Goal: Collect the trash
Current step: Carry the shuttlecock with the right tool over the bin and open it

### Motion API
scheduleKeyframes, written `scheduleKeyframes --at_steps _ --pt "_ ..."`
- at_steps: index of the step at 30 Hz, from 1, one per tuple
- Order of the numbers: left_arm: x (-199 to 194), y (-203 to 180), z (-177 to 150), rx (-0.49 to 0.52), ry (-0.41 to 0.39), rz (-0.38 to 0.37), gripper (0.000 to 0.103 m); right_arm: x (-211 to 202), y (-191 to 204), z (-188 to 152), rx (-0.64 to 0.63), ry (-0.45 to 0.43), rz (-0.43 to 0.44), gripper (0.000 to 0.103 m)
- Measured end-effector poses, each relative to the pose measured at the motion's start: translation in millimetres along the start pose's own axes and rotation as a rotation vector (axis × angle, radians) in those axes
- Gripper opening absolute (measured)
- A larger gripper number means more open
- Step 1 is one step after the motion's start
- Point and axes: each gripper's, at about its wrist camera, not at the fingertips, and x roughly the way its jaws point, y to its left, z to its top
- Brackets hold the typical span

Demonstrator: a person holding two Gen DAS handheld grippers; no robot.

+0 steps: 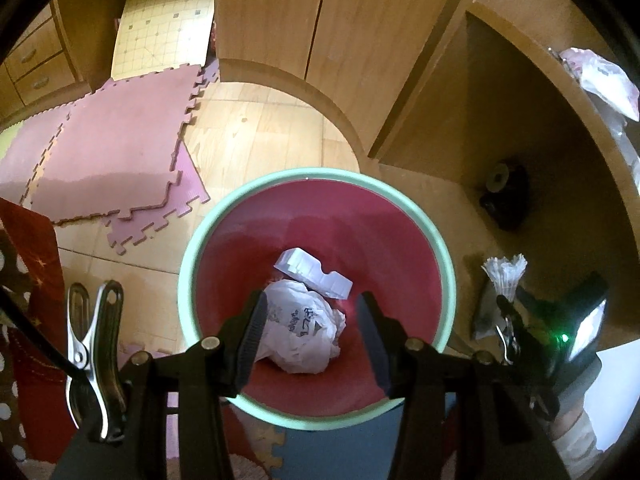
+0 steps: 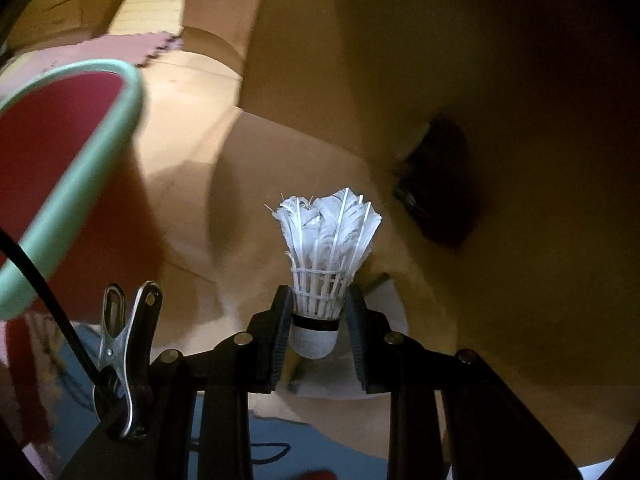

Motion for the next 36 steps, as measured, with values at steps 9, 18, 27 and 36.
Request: scheduleKeyframes --at_steps 9,18,27,36 --pt "-2 9 -3 -0.007 0.019 0.011 0.049 -64 31 21 0.103 -0.095 0.215 0.028" --pt "-7 23 -4 -0.052 0.017 0.028 0.049 -106 84 58 0.126 -0.162 0.464 0.028" --pt "-15 34 0 -0.095 0.009 -0.001 0.049 -99 110 74 0.095 -0.163 0.477 0.037" --pt "-20 22 -4 -0.066 -0.003 -0.030 0.049 -127 95 70 0.153 -0.164 0.509 0.042"
